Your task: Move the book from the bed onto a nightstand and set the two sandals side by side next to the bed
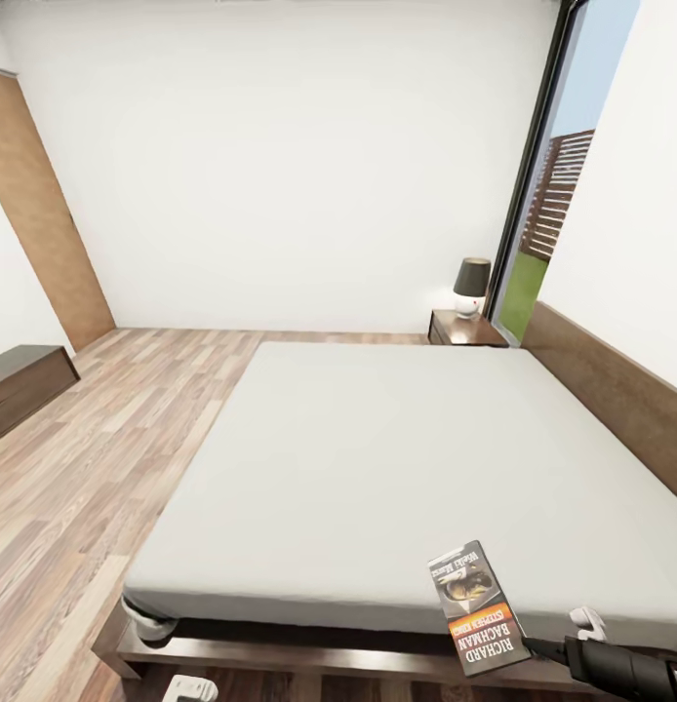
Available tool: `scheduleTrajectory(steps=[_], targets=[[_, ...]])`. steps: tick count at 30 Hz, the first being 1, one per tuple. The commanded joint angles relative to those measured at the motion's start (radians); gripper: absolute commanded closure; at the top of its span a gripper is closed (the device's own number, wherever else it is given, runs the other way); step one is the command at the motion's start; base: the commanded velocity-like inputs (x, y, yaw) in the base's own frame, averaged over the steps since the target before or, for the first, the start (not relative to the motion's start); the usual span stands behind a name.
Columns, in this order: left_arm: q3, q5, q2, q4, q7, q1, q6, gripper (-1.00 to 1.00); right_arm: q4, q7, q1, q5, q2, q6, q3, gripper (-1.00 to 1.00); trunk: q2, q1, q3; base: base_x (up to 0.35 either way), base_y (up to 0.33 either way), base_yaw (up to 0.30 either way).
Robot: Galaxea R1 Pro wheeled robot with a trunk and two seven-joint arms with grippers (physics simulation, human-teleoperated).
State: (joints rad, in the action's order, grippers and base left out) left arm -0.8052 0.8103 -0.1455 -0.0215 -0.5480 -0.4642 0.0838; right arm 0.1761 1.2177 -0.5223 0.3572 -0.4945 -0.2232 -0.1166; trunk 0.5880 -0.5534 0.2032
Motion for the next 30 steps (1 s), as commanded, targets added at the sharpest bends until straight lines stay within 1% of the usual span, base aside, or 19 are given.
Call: scheduleTrajectory(steps=[1,17,30], targets=[[-0.006,0.012,0.000,0.000,-0.001,-0.001,0.005,-1.00,0.000,0.002,-0.001,0.011,-0.001,-0.010,-0.008,1.00,0.001,0.000,0.000,0.000,0.000,0.000],[-0.006,0.015,0.000,0.000,0.003,-0.001,0.005,-1.00,0.000,0.002,-0.001,0.009,-0.001,-0.010,-0.008,1.00,0.001,0.000,-0.026,0.000,0.000,0.000],[-0.006,0.015,0.001,0.000,0.003,-0.001,0.005,-1.00,0.000,0.002,-0.001,0.009,-0.001,-0.010,-0.008,1.00,0.001,0.000,-0.043,0.000,0.000,0.000]])
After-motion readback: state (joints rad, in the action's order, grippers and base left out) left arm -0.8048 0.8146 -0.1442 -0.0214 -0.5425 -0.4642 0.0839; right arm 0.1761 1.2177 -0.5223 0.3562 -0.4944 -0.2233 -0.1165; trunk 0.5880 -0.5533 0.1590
